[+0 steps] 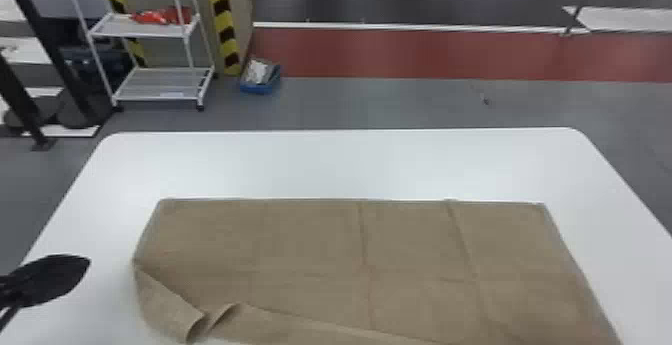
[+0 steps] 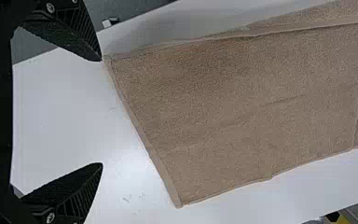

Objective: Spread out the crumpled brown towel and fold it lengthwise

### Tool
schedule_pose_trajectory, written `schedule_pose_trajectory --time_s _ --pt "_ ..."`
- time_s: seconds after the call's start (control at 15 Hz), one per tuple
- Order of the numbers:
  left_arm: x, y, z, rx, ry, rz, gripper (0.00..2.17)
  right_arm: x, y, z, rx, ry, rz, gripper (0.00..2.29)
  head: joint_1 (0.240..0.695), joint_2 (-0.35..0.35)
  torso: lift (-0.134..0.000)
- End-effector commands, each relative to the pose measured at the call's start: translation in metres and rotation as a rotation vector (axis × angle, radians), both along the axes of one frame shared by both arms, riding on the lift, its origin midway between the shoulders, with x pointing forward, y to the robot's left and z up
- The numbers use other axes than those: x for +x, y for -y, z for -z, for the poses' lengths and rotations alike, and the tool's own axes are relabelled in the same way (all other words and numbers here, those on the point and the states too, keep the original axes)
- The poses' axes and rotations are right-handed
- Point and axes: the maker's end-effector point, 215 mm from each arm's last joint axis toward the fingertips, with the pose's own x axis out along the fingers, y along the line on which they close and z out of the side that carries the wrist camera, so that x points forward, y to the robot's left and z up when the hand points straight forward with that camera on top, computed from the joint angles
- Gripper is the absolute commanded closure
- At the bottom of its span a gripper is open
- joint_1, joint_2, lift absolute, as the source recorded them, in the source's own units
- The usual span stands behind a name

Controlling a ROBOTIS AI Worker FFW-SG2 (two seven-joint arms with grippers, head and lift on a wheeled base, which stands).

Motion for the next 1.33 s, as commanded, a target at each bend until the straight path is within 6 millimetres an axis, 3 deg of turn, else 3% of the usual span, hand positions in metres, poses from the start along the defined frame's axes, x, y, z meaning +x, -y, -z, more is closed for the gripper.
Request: schedule_pose_trajectory --time_s 0.0,0.13,0.2,0.33,0.6,1.0,1.2,1.27 --pt "-0.001 0.026 0.002 -0.046 0.004 0.059 0.75 0.002 0.002 -0.001 0.004 0.001 0.015 0.08 0.695 -0.045 -0.124" --pt "-0.006 0.045 -0.005 -0.017 0.029 0.145 0.27 0.005 0.006 -0.005 0.004 0.011 0.031 0.08 0.695 -0.095 -0.124" --pt "-0.008 0.053 -0.008 -0.017 0.027 0.171 0.17 0.010 0.009 -0.010 0.006 0.025 0.042 0.08 0.695 -0.112 -0.124" --pt "-0.008 0.058 -0.006 -0.012 0.023 0.181 0.17 0.024 0.017 -0.015 0.059 0.040 0.116 0.09 0.695 -0.147 -0.124" --pt "-0.008 0.058 -0.001 -0.007 0.010 0.182 0.20 0.035 -0.004 -0.001 0.060 0.015 0.087 0.15 0.695 -0.180 -0.124" --pt "-0.009 0.045 0.007 -0.003 -0.004 0.154 0.20 0.006 -0.017 0.035 -0.051 -0.092 -0.029 0.22 0.695 -0.119 -0.124" --pt "-0.006 0.046 0.007 -0.005 0.002 0.149 0.20 -0.011 -0.008 0.058 -0.096 -0.161 -0.045 0.23 0.695 -0.114 -0.124" --pt "-0.007 0.046 0.008 -0.006 0.001 0.149 0.20 -0.013 -0.010 0.068 -0.089 -0.183 -0.050 0.33 0.695 -0.118 -0.124"
